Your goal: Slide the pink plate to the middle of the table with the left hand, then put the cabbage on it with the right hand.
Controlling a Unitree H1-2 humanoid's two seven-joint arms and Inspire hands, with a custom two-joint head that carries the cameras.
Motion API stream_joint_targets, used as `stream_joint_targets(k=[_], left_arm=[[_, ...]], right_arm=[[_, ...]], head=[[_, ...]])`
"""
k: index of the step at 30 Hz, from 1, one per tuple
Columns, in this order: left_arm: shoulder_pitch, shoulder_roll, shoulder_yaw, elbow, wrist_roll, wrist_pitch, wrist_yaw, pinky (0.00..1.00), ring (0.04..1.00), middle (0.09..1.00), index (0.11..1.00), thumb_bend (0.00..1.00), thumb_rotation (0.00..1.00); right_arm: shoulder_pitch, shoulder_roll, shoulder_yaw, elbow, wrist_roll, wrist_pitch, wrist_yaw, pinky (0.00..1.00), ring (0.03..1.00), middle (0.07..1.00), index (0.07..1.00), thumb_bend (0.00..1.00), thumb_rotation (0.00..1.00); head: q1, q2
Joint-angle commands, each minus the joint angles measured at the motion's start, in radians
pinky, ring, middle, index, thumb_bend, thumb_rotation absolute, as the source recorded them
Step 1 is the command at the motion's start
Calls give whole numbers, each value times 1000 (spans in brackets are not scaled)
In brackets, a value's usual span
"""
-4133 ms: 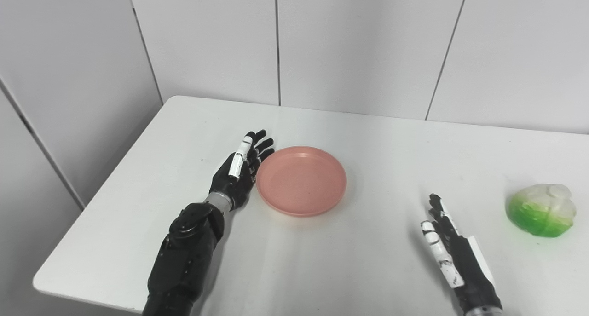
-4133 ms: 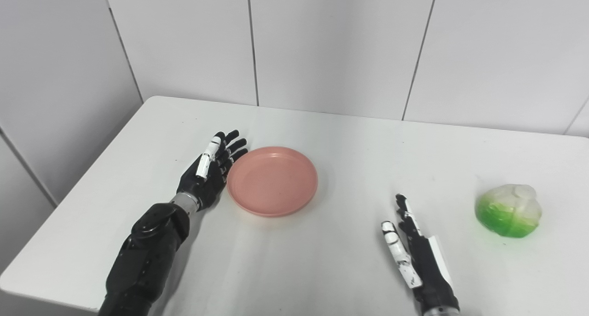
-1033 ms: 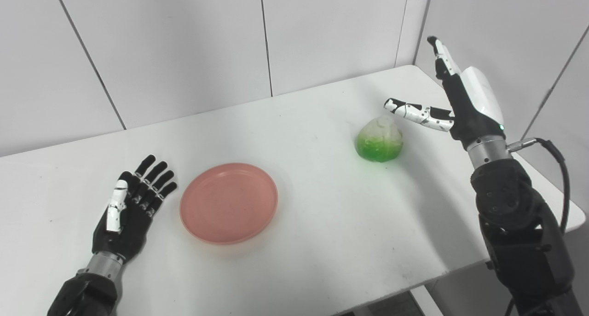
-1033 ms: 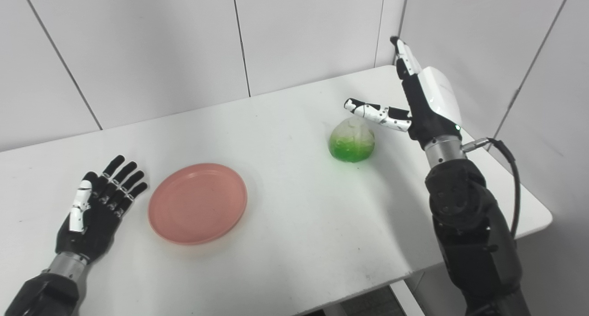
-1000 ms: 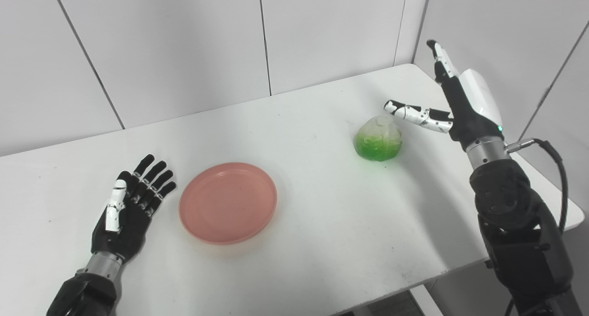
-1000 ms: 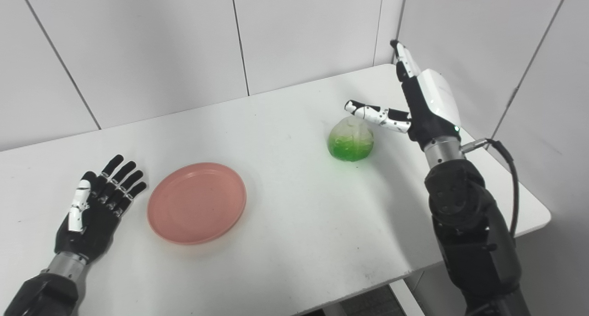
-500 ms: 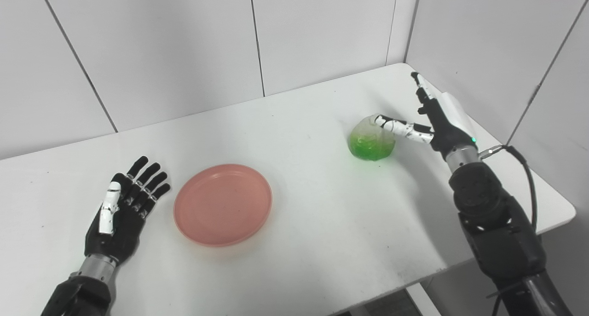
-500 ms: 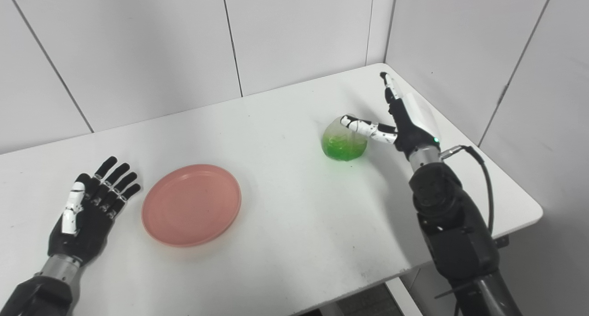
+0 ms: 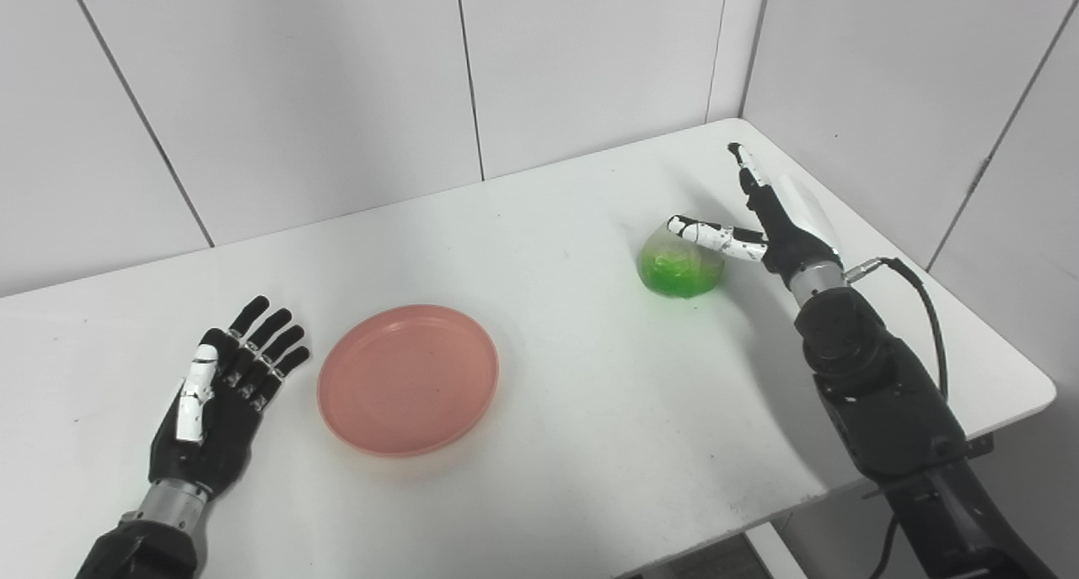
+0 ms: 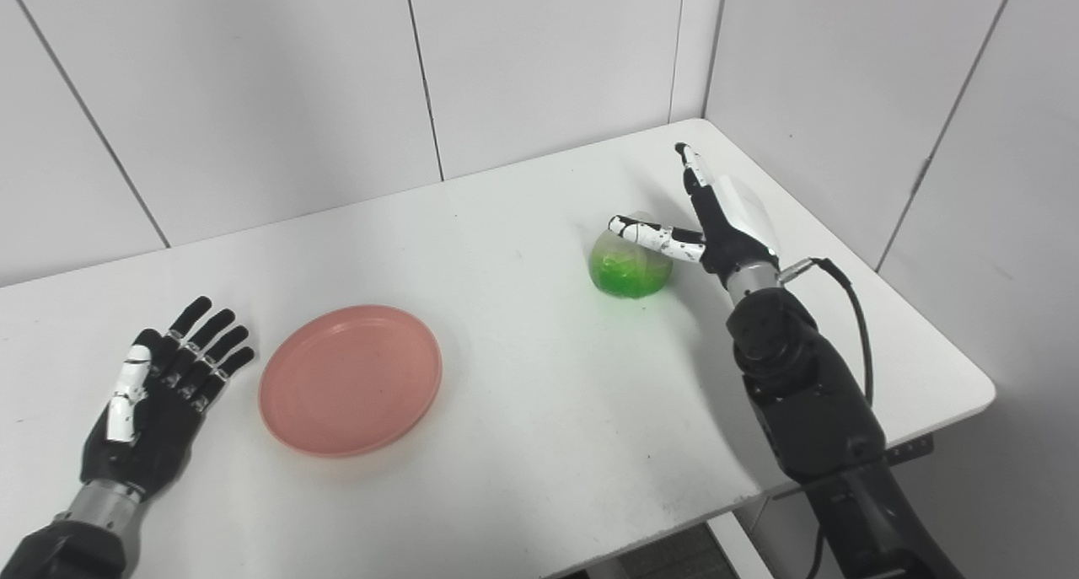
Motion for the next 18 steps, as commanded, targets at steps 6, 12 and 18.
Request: stream_joint_targets(k=[6, 12, 18], left_arm=[[81, 21, -2, 16, 29, 25, 23, 840, 853, 860, 856, 494, 843], [90, 22, -9, -16, 27, 43, 33, 843, 855, 862, 861, 494, 850], [96, 20, -11, -46, 24, 62, 49, 842, 853, 861, 861, 476, 854]], right_arm=[[-67, -55, 32, 34, 18, -30, 19, 856, 990, 1000, 1000, 1000, 685], [-79, -88, 70, 52, 37, -13, 92, 893, 1000, 1000, 1000, 1000, 688], [-89, -115, 99, 50, 43, 2, 152, 892, 1000, 1000, 1000, 1000, 667]], head=[[4, 11], [5, 20], [16, 34]])
